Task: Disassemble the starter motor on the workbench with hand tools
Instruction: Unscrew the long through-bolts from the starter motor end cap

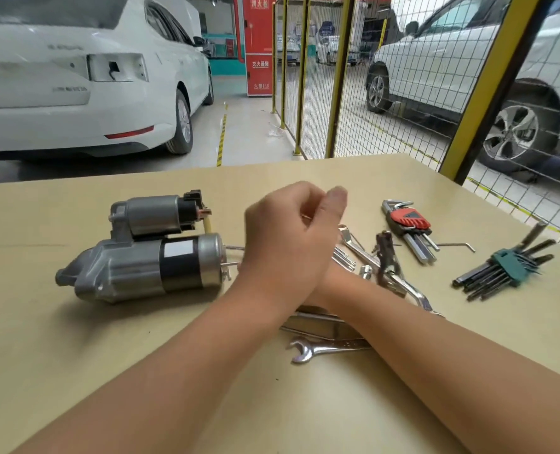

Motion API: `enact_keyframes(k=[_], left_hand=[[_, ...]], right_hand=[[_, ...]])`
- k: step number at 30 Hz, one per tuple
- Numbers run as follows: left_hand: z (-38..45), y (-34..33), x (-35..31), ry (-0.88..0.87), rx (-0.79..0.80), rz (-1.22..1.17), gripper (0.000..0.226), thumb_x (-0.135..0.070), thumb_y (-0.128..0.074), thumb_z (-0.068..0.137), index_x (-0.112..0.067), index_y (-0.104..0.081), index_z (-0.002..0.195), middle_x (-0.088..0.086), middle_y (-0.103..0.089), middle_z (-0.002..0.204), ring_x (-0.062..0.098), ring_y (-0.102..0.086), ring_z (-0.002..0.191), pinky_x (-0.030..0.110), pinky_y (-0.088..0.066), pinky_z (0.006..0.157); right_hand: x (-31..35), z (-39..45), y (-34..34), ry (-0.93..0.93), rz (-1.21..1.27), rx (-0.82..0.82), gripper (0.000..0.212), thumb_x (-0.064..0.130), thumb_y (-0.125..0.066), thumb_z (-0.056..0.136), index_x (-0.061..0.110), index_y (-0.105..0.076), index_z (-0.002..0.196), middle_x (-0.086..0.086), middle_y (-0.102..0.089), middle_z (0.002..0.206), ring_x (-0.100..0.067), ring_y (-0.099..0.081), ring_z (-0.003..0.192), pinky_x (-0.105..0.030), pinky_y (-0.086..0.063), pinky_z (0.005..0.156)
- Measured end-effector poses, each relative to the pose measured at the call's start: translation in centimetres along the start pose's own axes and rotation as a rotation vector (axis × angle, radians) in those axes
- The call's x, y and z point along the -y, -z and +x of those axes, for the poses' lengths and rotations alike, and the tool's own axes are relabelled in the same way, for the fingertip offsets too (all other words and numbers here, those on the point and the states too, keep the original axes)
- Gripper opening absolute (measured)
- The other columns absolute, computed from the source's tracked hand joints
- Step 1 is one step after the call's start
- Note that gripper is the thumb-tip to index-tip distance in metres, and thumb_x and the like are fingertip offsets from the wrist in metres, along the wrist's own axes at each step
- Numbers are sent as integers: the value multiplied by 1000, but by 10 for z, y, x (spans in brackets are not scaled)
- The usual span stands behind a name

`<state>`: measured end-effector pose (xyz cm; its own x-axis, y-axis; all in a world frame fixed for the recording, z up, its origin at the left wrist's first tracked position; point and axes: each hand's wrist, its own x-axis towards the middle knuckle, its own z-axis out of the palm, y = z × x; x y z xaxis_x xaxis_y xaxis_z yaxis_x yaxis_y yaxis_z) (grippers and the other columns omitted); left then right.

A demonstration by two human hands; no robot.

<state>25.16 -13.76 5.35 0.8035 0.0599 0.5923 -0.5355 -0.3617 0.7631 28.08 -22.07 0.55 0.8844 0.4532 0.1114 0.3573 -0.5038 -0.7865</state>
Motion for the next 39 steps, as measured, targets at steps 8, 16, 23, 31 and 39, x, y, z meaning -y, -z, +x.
enact_keyframes(k=[8, 16, 23, 31, 39], left_hand=[[-2, 142, 58, -531, -77, 647, 22, -14, -63, 95, 1, -74, 83, 14, -68, 81, 33, -58, 72, 46, -49, 68], [4, 171, 88, -300, 41, 644, 14, -19, -70, 89, -10, -78, 83, 4, -70, 79, 27, -63, 72, 43, -54, 70], [3, 174, 96, -142, -126, 628, 15, -11, -76, 87, -17, -77, 100, 4, -66, 95, 17, -58, 86, 11, -44, 75], [7, 170, 102, 221, -259, 398, 32, -28, -77, 85, -34, -63, 114, -16, -67, 104, 9, -63, 94, 20, -47, 73], [11, 178, 107, 240, -126, 426, 51, -30, -80, 85, -39, -55, 128, -22, -59, 99, -5, -57, 83, 16, -43, 70]], right_hand=[[7, 13, -4, 79, -118, -87, 44, 37, -50, 103, 11, -65, 70, 4, -64, 63, -5, -53, 60, -24, -40, 60], [-1, 12, 1, 106, 3, -135, 21, 28, -84, 80, 12, -70, 81, -3, -65, 70, -13, -51, 59, -27, -42, 56], [-3, 14, 2, 96, -33, -89, 34, 27, -58, 101, 17, -66, 69, 17, -54, 47, -2, -44, 45, -13, -31, 48], [-6, 14, 2, 70, 27, -74, 31, 40, -59, 98, 20, -69, 77, 8, -75, 73, 2, -50, 52, -11, -38, 52], [-9, 14, 4, 157, 20, -187, 22, 18, -84, 78, 26, -63, 76, 17, -60, 65, 0, -46, 54, -14, -38, 55]])
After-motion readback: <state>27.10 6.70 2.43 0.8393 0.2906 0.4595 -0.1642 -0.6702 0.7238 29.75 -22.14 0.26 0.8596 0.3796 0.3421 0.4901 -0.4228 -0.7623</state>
